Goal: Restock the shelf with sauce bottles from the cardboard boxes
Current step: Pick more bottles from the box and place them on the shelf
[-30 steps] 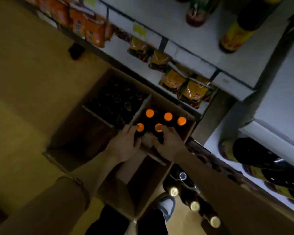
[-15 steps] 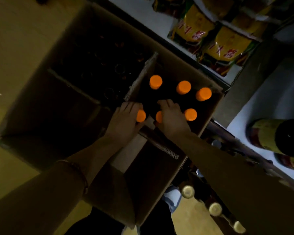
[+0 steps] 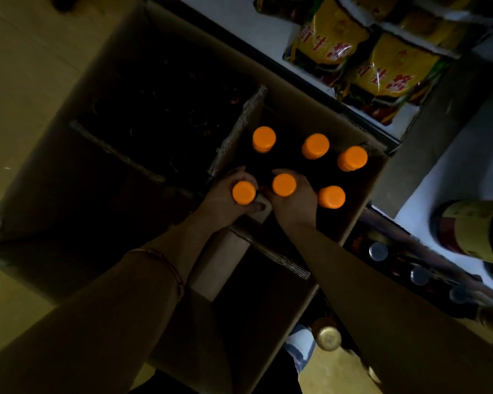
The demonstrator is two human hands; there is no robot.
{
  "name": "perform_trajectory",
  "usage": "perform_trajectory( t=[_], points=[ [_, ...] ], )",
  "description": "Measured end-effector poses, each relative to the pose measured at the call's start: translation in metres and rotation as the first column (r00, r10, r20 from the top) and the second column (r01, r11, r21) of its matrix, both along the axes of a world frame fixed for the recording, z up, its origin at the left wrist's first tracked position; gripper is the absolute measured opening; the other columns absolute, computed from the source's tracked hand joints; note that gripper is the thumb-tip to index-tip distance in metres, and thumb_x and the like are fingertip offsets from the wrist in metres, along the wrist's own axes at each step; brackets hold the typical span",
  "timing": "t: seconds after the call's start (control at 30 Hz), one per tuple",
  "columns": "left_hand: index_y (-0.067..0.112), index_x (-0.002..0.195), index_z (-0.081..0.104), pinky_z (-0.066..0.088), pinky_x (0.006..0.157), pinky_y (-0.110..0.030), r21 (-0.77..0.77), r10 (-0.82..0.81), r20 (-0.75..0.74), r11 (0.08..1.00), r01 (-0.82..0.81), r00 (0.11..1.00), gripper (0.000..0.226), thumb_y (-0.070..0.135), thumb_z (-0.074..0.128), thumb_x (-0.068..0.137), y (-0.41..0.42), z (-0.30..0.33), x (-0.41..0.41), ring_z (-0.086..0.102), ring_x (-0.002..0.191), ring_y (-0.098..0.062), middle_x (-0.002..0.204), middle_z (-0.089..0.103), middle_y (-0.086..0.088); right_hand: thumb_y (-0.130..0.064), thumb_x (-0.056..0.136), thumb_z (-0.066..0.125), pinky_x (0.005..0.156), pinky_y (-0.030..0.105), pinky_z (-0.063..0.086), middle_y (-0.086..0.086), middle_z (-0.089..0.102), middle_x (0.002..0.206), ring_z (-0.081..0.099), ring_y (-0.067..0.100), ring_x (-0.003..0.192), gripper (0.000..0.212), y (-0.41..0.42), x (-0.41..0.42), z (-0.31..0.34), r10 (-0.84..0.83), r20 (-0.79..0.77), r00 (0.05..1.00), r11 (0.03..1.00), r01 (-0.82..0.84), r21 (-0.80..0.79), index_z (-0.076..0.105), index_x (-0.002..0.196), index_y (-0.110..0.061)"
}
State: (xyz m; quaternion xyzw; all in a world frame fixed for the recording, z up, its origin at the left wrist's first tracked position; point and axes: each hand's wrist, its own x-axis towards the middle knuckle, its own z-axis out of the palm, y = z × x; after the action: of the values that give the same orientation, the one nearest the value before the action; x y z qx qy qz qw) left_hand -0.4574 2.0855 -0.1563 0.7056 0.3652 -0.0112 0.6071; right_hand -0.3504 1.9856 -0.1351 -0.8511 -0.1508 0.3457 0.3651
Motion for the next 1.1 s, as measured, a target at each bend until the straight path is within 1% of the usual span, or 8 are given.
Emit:
perform_trajectory(
  t=[0.1, 0.23, 0.3, 0.5, 0.7, 0.8, 0.9, 1.1],
  points=[
    [0.002, 0.104, 0.063, 0.027, 0.082, 0.007, -0.015, 0.056, -0.018, 0.998, -0.056, 0.998, 0.035, -0.003, 0.078, 0.073, -0.004, 0.008, -0.005, 0.037, 0.117, 0.007, 0.117, 0.053, 0.002, -0.008, 0.087, 0.068, 0.087, 0.016, 0.037, 0.009, 0.065, 0.125, 0.058, 0.023, 0.117, 0.034, -0.004, -0.007, 0.007, 0.028, 0.075, 0.997, 0.999, -0.025, -0.036, 0.065, 0.121, -0.01],
    [0.004, 0.115, 0.062, 0.031, 0.094, -0.006, 0.019, 0.047, -0.054, 0.999, -0.046, 0.997, 0.044, -0.003, 0.076, 0.074, -0.014, 0.027, -0.023, 0.035, 0.127, -0.005, 0.128, 0.043, 0.006, -0.006, 0.085, 0.067, 0.091, 0.027, 0.044, 0.011, 0.066, 0.122, 0.06, 0.025, 0.115, 0.034, -0.018, -0.026, 0.035, 0.131, 0.094, 0.987, 0.99, -0.125, -0.065, 0.066, 0.119, -0.011],
    [0.013, 0.107, 0.064, 0.031, 0.094, -0.002, 0.034, 0.07, -0.023, 0.997, -0.069, 0.997, 0.039, -0.003, 0.076, 0.074, -0.015, 0.038, -0.03, 0.034, 0.13, -0.005, 0.132, 0.049, 0.002, -0.007, 0.083, 0.071, 0.093, 0.033, 0.048, 0.01, 0.067, 0.12, 0.061, 0.026, 0.113, 0.035, -0.029, -0.032, 0.052, 0.165, 0.09, 0.982, 0.986, -0.162, -0.041, 0.067, 0.118, -0.011],
    [0.019, 0.096, 0.066, 0.026, 0.09, 0.006, 0.063, -0.004, -0.013, 0.998, 0.005, 1.0, 0.03, 0.002, 0.078, 0.074, -0.014, 0.105, -0.03, 0.038, 0.124, 0.005, 0.121, 0.059, 0.004, -0.015, 0.082, 0.076, 0.084, 0.025, 0.043, 0.007, 0.068, 0.117, 0.062, 0.023, 0.109, 0.03, -0.057, -0.039, 0.113, 0.257, 0.156, 0.954, 0.965, -0.263, 0.015, 0.07, 0.112, -0.012],
    [0.02, 0.085, 0.065, 0.037, 0.098, -0.009, 0.047, 0.063, 0.056, 0.997, -0.066, 0.996, 0.024, 0.015, 0.083, 0.07, -0.028, 0.205, -0.027, 0.047, 0.114, 0.017, 0.116, 0.062, 0.007, -0.015, 0.078, 0.078, 0.067, 0.033, 0.048, 0.006, 0.071, 0.078, 0.065, 0.019, 0.074, 0.016, -0.076, -0.004, 0.209, 0.192, 0.174, 0.966, 0.979, -0.2, 0.029, 0.069, 0.088, -0.007],
    [0.023, 0.083, 0.065, 0.033, 0.098, -0.004, 0.043, 0.07, 0.123, 0.996, -0.075, 0.99, 0.021, 0.017, 0.081, 0.072, -0.039, 0.269, -0.021, 0.046, 0.124, 0.004, 0.111, 0.068, 0.007, -0.012, 0.08, 0.077, 0.056, 0.014, 0.04, -0.006, 0.061, 0.063, 0.054, 0.002, 0.057, 0.017, -0.087, 0.006, 0.274, 0.185, 0.186, 0.965, 0.976, -0.202, 0.076, 0.063, 0.077, -0.004],
    [0.032, 0.083, 0.063, 0.038, 0.106, -0.023, 0.072, 0.003, 0.191, 0.997, -0.017, 0.982, 0.025, 0.029, 0.082, 0.068, -0.046, 0.338, -0.026, 0.05, 0.127, -0.008, 0.103, 0.07, 0.01, -0.01, 0.079, 0.078, 0.056, 0.005, 0.038, -0.004, 0.06, 0.061, 0.056, -0.006, 0.061, 0.016, -0.096, 0.009, 0.341, 0.217, 0.243, 0.945, 0.962, -0.25, 0.114, 0.065, 0.074, -0.003],
    [0.043, 0.083, 0.065, 0.042, 0.1, -0.017, 0.244, -0.116, 0.352, 0.969, 0.028, 0.929, 0.011, 0.04, 0.072, 0.075, -0.063, 0.477, -0.037, 0.06, 0.114, -0.006, 0.096, 0.07, 0.016, -0.016, 0.078, 0.08, 0.065, 0.017, 0.049, 0.001, 0.074, 0.08, 0.065, 0.009, 0.077, 0.014, -0.121, -0.003, 0.474, 0.191, 0.342, 0.92, 0.936, -0.276, 0.221, 0.074, 0.09, -0.012]
  ],
)
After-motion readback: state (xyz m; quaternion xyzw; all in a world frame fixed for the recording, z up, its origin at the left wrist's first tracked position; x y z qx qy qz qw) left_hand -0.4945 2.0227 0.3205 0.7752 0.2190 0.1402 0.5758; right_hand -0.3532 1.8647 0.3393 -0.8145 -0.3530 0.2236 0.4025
